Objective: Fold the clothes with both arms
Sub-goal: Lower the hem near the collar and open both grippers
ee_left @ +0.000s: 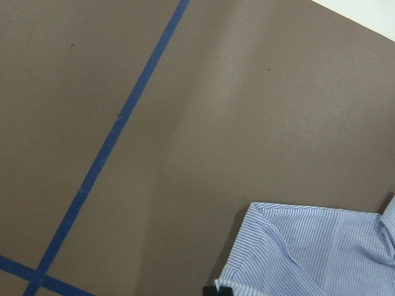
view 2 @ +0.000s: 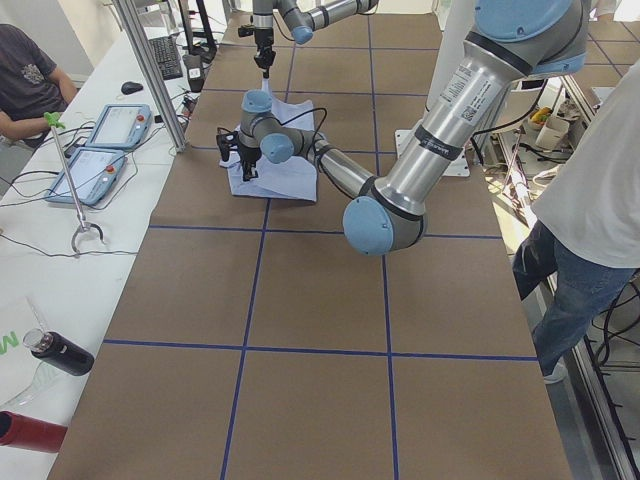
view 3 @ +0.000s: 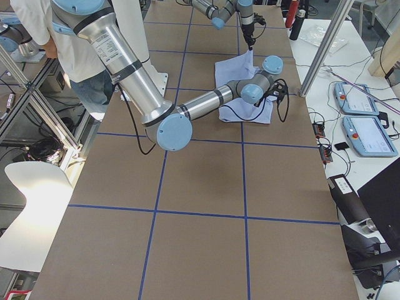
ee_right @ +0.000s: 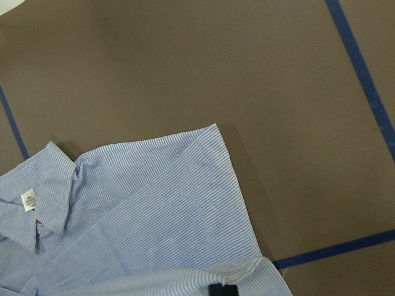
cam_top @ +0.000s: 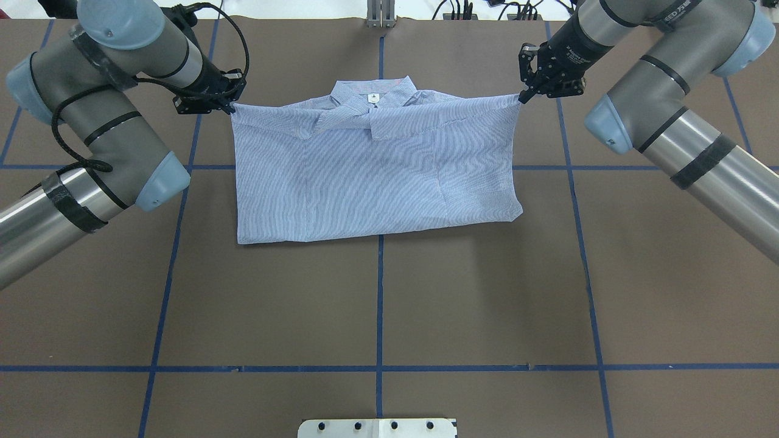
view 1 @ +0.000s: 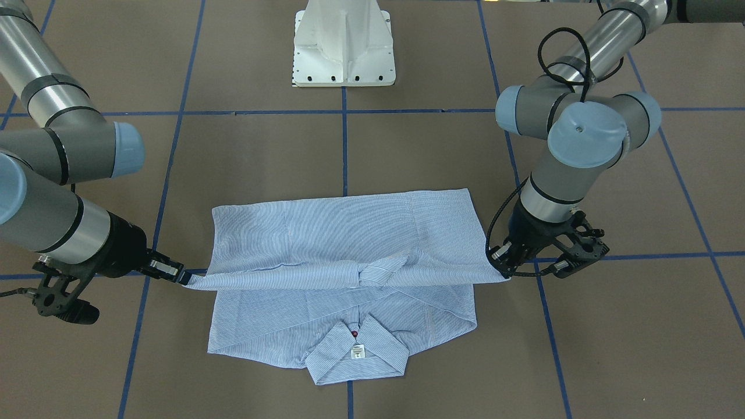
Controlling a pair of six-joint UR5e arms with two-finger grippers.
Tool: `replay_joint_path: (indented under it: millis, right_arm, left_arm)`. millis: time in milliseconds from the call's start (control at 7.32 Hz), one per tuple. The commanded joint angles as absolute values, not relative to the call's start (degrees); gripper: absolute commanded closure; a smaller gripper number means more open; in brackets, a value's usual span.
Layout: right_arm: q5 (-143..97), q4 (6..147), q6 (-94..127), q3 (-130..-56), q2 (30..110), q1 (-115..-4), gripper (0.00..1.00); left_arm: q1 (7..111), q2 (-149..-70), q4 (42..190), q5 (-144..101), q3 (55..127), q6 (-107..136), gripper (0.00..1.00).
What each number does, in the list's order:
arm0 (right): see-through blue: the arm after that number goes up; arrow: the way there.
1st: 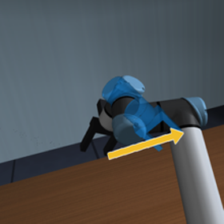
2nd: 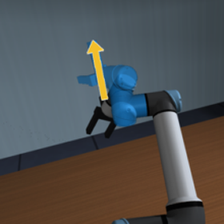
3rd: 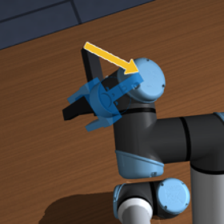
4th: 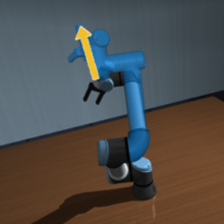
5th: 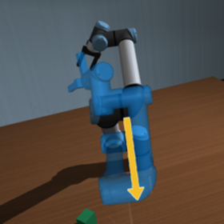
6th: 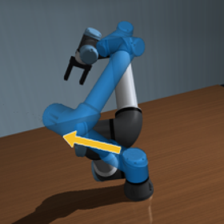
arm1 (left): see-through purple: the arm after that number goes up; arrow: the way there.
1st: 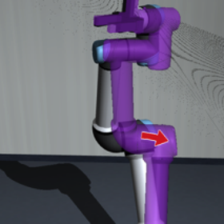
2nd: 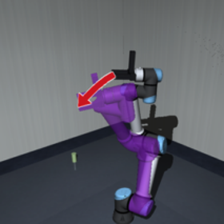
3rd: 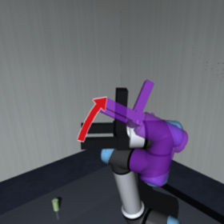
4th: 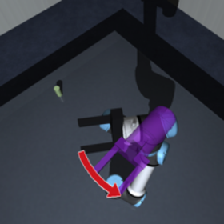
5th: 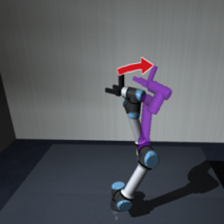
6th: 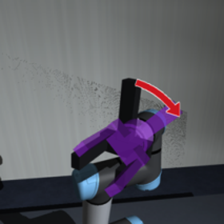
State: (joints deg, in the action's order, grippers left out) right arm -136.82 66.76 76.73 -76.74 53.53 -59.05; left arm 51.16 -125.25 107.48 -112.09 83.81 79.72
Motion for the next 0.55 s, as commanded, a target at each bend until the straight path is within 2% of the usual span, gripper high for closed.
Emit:
replay_joint_path:
  millis: [0,137,273,410]
  right_arm:
    - [-136.50,62.15,76.73,-73.84,53.44,-58.97,1.00]
    - [-136.58,62.14,76.82,-73.83,53.44,-59.06,1.00]
    - [-136.15,62.14,76.82,-73.83,53.44,-58.80,0.13]
    - [-135.27,62.23,76.73,-73.65,53.26,-58.71,0.00]
  left_arm:
    - [51.15,-125.68,107.49,-112.06,83.58,79.63,1.00]
    - [51.15,-125.68,107.49,-112.06,83.58,79.63,0.97]
    - [51.07,-125.68,107.49,-111.89,83.50,79.54,0.47]
    - [50.89,-125.68,107.40,-111.80,83.58,79.54,0.00]
